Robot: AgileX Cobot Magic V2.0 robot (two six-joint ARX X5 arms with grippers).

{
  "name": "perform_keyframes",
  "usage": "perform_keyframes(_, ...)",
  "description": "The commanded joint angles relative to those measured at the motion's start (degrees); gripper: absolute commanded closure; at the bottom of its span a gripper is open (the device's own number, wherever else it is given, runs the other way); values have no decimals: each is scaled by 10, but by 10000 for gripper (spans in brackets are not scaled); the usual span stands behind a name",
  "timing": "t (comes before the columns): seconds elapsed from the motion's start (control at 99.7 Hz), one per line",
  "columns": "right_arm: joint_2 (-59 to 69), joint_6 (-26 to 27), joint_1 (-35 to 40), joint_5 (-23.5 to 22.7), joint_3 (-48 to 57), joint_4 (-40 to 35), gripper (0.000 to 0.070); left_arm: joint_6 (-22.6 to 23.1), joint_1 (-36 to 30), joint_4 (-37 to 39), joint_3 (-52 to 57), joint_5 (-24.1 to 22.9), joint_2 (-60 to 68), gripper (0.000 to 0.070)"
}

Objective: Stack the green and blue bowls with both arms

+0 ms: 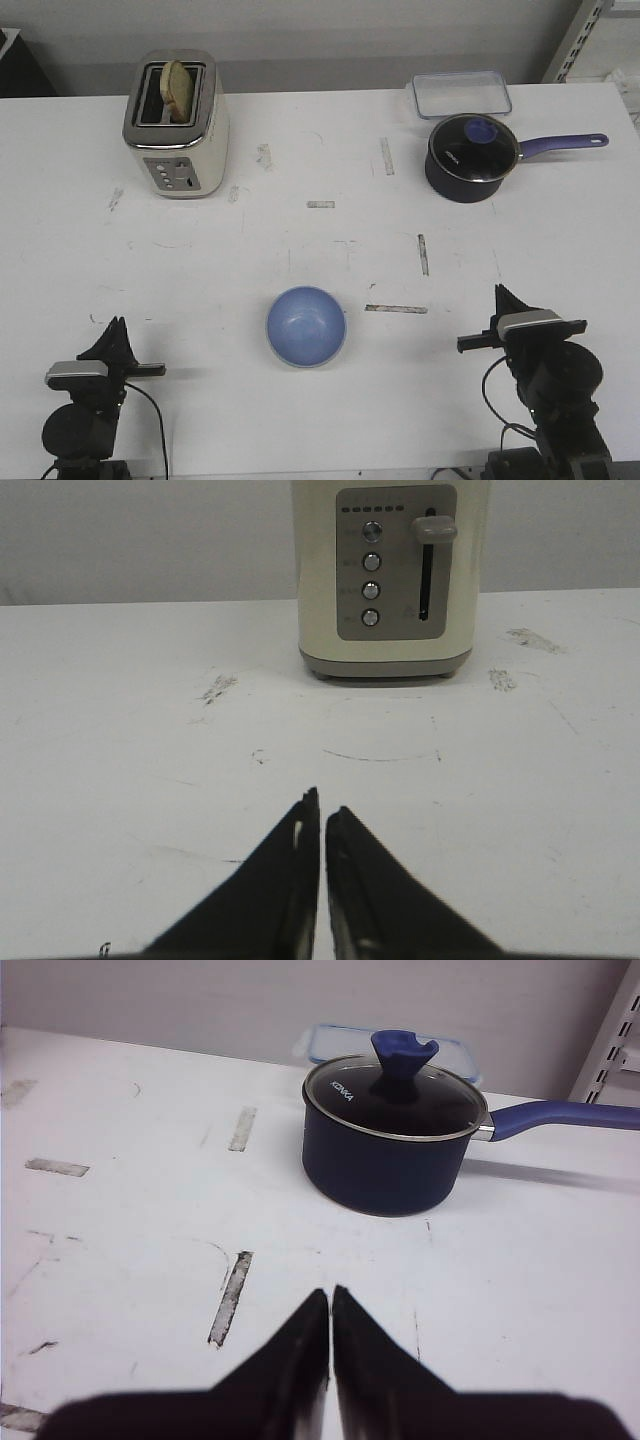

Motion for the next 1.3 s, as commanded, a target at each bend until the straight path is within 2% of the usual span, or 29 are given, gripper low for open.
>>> perform_keyframes(0.0,2,1,1,0,3,9,700,-2,0,12,-12,-1,-1,697)
perform_keyframes(0.843,-1,6,-6,0,-3,14,700,-2,0,12,-12,-1,-1,697)
perform_keyframes(1.033,-30,10,-42,-1,-83,96,700,-2,0,12,-12,-1,-1,697)
perform_keyframes(1.134,-68,35,-58,-1,-137,138,700,-2,0,12,-12,-1,-1,697)
perform_keyframes(1.294,-143,66,-75,-2,-214,165,700,-2,0,12,-12,-1,-1,697)
